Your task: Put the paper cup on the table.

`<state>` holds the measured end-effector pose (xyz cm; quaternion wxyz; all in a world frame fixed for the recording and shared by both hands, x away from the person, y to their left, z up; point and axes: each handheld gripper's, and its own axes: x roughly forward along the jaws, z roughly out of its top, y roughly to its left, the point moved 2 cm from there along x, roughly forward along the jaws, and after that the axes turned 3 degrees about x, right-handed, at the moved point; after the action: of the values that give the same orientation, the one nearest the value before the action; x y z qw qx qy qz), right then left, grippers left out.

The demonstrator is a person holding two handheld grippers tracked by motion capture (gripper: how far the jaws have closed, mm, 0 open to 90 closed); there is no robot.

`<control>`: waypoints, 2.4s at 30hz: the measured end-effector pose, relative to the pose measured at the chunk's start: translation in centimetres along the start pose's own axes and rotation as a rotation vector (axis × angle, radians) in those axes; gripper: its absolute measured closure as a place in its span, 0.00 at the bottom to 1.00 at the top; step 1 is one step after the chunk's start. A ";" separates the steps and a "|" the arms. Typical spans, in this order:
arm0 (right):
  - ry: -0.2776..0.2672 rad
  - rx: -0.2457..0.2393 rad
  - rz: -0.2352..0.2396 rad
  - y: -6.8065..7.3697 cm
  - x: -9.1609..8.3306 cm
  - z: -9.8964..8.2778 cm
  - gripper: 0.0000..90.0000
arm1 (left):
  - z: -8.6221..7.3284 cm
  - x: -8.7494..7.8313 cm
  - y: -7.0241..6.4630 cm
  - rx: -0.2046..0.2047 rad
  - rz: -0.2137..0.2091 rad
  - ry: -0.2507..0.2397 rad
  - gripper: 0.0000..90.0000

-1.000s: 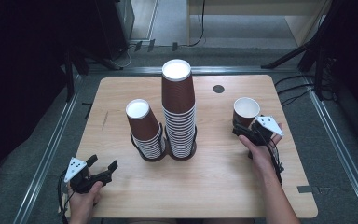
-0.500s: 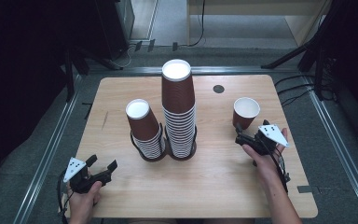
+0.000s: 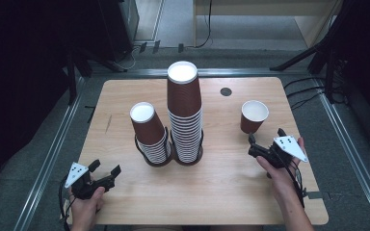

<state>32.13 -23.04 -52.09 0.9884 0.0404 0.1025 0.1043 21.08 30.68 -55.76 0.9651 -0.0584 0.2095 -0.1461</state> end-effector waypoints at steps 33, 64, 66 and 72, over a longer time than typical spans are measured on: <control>0.001 0.006 -0.052 -3.6 -5.4 -2.0 0.00 | 0.0 0.0 0.0 0.000 0.004 0.000 0.09; 0.017 -0.007 -0.147 -7.9 -9.8 -3.8 0.00 | 0.0 0.1 0.0 -0.002 0.004 0.001 0.09; 0.011 -0.005 -0.150 -8.3 -10.2 -3.9 0.00 | 0.0 0.1 0.0 -0.002 0.004 0.001 0.09; 0.018 -0.031 -0.161 -9.1 -11.1 -4.0 0.00 | 0.0 0.1 0.1 -0.003 0.004 0.002 0.09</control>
<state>22.50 -34.07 -54.79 0.9932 0.0157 0.1126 0.0264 21.18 30.76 -55.77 0.9650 -0.0595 0.2110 -0.1442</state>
